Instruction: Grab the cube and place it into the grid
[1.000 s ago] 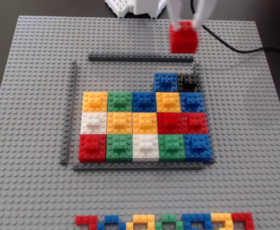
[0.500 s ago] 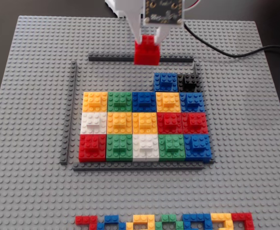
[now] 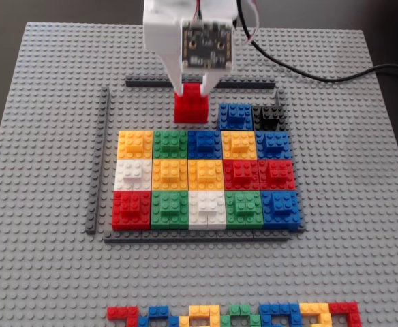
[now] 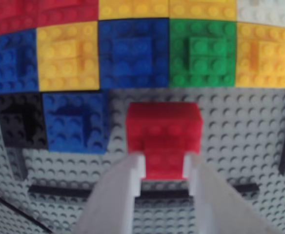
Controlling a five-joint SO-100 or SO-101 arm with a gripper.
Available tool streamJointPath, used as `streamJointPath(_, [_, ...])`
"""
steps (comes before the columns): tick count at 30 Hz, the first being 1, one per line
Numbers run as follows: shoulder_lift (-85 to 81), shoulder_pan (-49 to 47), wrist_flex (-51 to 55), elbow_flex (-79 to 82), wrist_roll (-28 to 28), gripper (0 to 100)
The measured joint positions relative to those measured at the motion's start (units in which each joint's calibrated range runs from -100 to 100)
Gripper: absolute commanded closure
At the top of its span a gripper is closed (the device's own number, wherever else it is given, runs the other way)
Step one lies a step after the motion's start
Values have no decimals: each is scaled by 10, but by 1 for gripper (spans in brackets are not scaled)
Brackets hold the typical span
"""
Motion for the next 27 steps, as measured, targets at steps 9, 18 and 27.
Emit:
streamJointPath(9, [33,-1,-18,2,-7,97])
streamJointPath(18, [49,-25,-28,2,-22,96])
streamJointPath(27, [59,-36,-35,2,-22,96])
